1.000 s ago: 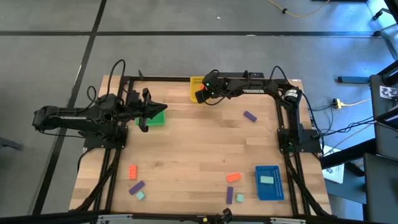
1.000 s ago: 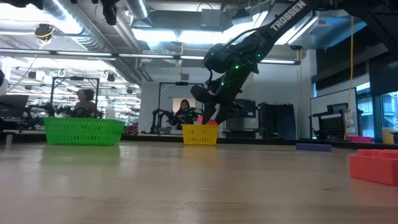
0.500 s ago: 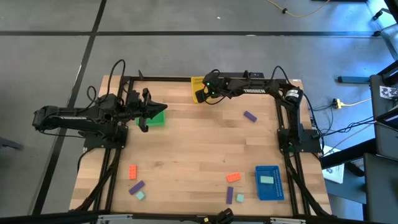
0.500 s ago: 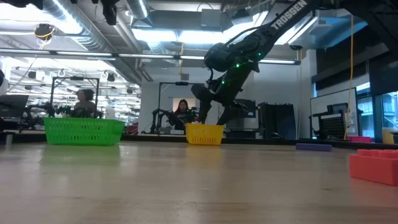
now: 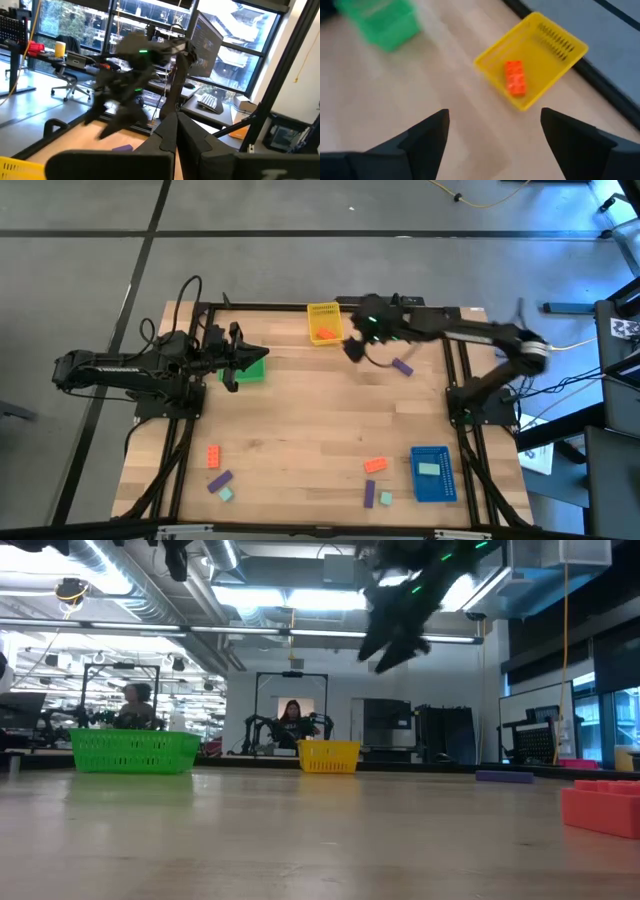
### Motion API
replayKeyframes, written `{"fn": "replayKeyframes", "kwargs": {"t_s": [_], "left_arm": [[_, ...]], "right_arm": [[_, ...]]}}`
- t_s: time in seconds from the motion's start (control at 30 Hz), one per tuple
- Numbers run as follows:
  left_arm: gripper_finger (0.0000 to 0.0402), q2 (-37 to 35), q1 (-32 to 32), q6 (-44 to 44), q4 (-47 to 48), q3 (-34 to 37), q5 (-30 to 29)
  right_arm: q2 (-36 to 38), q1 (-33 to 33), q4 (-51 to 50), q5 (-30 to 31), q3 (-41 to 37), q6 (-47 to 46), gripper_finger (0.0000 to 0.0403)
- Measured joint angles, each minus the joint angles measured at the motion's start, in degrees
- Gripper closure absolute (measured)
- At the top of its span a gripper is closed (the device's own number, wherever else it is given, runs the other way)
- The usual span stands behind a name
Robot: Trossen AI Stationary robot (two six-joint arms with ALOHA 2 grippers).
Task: Sort & place blocks by color
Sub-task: Put the left orange game piece into the yellow bin
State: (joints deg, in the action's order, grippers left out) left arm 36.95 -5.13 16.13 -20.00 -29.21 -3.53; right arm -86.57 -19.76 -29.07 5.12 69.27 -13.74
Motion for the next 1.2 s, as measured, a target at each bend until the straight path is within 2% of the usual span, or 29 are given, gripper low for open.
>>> {"fn": "replayKeyframes", "kwargs": {"t_s": [0.13, 0.27, 0.4, 0.5, 0.7, 1.03, 1.2], "left_arm": [[0.0401, 0.0, 0.0, -0.2, 0.0, 0.0, 0.0], [0.0401, 0.0, 0.0, -0.2, 0.0, 0.0, -0.4], [0.0401, 0.0, 0.0, -0.2, 0.0, 0.0, -0.4], [0.0401, 0.0, 0.0, -0.2, 0.0, 0.0, -0.9], [0.0394, 0.0, 0.0, -0.2, 0.8, 0.0, -3.0], [0.0302, 0.0, 0.0, -0.7, 2.9, 0.0, -4.3], [0.0281, 0.0, 0.0, -3.2, 3.0, 0.0, -4.3]], "right_arm": [[12.2, 5.4, 8.9, -2.2, -11.8, -6.1, 0.0087], [22.2, 11.4, 24.8, -4.0, -21.9, -11.0, 0.0087], [26.9, 15.3, 38.9, -3.1, -28.8, -9.0, 0.0087], [27.8, 16.7, 45.0, -3.4, -31.2, -4.6, 0.0087], [27.8, 17.4, 45.2, -3.2, -31.4, -3.1, 0.0087], [27.8, 17.4, 45.5, -3.3, -31.4, -4.1, 0.0087], [27.8, 17.4, 45.6, -3.3, -31.4, -4.1, 0.0087]]}}
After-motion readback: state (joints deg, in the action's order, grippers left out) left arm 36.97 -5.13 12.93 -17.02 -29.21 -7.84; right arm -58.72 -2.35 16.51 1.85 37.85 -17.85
